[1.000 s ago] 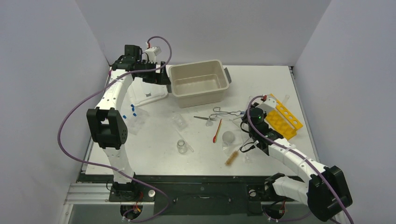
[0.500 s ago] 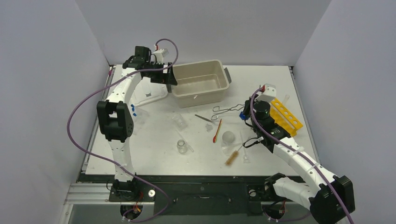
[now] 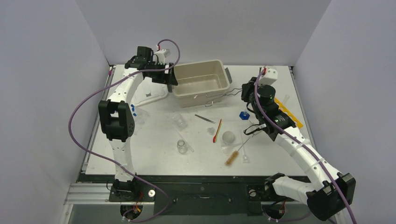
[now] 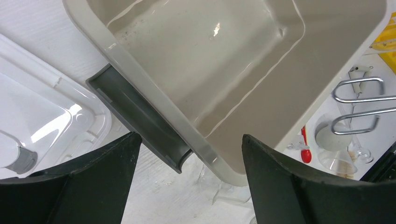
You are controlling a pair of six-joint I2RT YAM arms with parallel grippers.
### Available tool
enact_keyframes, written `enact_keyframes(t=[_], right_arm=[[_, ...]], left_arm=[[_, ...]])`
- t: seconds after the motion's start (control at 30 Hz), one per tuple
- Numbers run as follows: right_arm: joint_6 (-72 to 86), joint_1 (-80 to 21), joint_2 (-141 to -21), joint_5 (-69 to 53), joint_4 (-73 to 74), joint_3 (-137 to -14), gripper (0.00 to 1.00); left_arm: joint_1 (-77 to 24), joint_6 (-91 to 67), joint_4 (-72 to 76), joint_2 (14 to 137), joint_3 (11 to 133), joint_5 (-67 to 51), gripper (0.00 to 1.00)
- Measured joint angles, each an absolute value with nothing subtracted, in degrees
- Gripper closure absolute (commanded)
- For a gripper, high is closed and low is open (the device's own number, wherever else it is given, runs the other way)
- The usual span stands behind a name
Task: Organize the chemistry lab equipment
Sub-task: Pick up the chemistry item at the center of the board.
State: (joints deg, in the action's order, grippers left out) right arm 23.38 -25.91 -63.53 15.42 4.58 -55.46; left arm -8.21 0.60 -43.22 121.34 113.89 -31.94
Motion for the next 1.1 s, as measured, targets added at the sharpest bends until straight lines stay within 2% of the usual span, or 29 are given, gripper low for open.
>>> enact_keyframes(t=[0.37, 0.6, 0.67, 0.7, 0.73, 0.77, 0.8, 1.1], right_arm=[[22.8, -25.9, -61.6, 10.9, 11.6, -62.6, 1.0], [25.4, -24.1, -69.9, 8.2, 12.1, -71.8, 1.0], [26.7, -23.5, -73.8, 7.1, 11.0, -74.6, 1.0], [27.4, -23.2, -75.8, 6.5, 10.3, -76.0, 1.0], [28.0, -23.0, -78.0, 6.0, 9.8, -77.1, 1.0], [28.5, -22.9, -80.0, 5.5, 9.5, -78.3, 1.0], [29.1, -22.8, -82.1, 5.1, 9.0, -79.4, 1.0], [30.9, -22.9, -96.5, 4.5, 6.9, -85.6, 1.0]], left_arm=[[-9.7, 3.2, -41.7, 122.7, 115.0, -27.5, 0.39], [-11.2, 7.2, -41.7, 122.7, 115.0, -23.8, 0.4], [-11.3, 8.1, -41.7, 122.7, 115.0, -23.4, 0.35], [-11.4, 8.4, -41.7, 122.7, 115.0, -23.3, 0.26], [-11.4, 8.6, -41.8, 122.7, 115.0, -23.1, 0.21], [-11.4, 9.1, -41.8, 122.7, 115.0, -22.9, 0.07], [-11.5, 9.3, -42.0, 122.7, 115.0, -22.4, 0.01], [-10.3, 8.5, -44.1, 121.9, 116.4, -21.3, 0.03]])
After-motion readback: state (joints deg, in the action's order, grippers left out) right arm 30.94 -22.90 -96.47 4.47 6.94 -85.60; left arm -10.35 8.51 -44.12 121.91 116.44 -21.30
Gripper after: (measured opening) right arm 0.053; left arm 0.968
